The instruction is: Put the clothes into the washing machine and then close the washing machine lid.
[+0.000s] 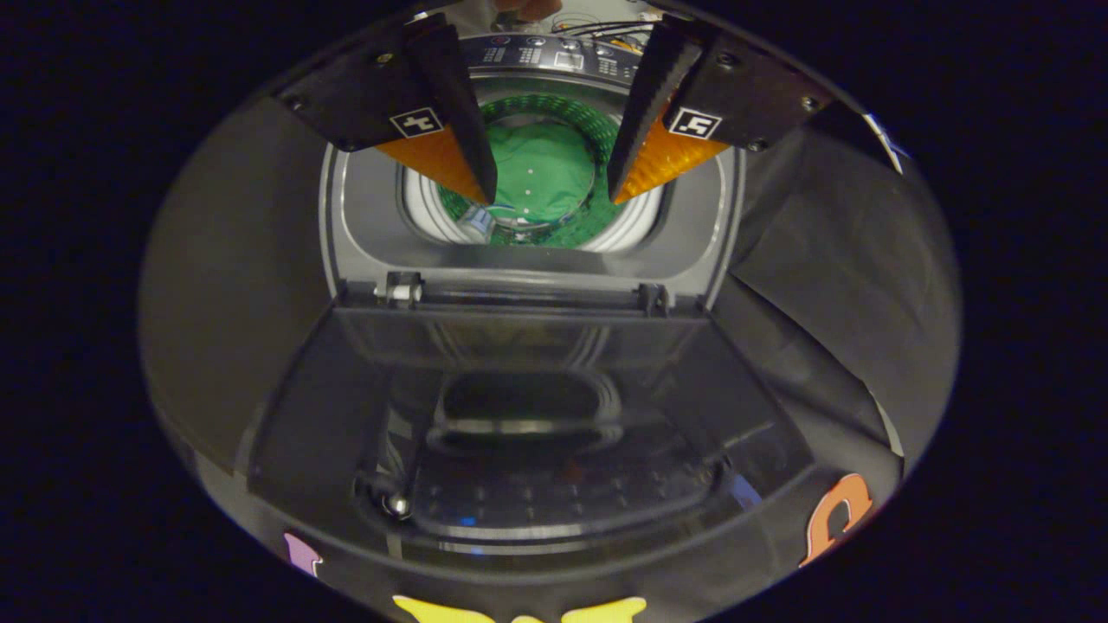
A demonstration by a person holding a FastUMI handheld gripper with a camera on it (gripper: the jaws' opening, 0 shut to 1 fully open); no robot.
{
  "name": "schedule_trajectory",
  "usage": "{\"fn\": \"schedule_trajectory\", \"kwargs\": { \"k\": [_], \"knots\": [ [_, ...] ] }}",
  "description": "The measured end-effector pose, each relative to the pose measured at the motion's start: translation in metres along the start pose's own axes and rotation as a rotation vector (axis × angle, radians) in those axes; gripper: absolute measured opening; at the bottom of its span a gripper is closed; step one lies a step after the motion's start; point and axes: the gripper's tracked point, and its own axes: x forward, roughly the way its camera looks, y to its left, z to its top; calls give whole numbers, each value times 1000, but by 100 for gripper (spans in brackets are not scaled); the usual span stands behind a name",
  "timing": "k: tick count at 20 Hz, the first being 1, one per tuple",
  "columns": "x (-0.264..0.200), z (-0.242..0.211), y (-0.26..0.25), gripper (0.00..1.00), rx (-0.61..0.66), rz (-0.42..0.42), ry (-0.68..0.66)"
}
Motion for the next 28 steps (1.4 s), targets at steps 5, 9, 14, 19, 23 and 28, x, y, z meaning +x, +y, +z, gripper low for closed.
{"fn": "schedule_trajectory", "kwargs": {
  "k": [5,9,14,19,23,28],
  "knots": [
    [-74,66,22,80,-14,73,-169],
    [-123,124,32,80,-6,123,-289],
    [-122,192,20,81,-6,74,-363],
    [-81,221,21,81,-34,47,-341],
    [-53,230,24,81,-35,35,-325],
    [-34,222,24,81,-57,10,-318]
  ]
}}
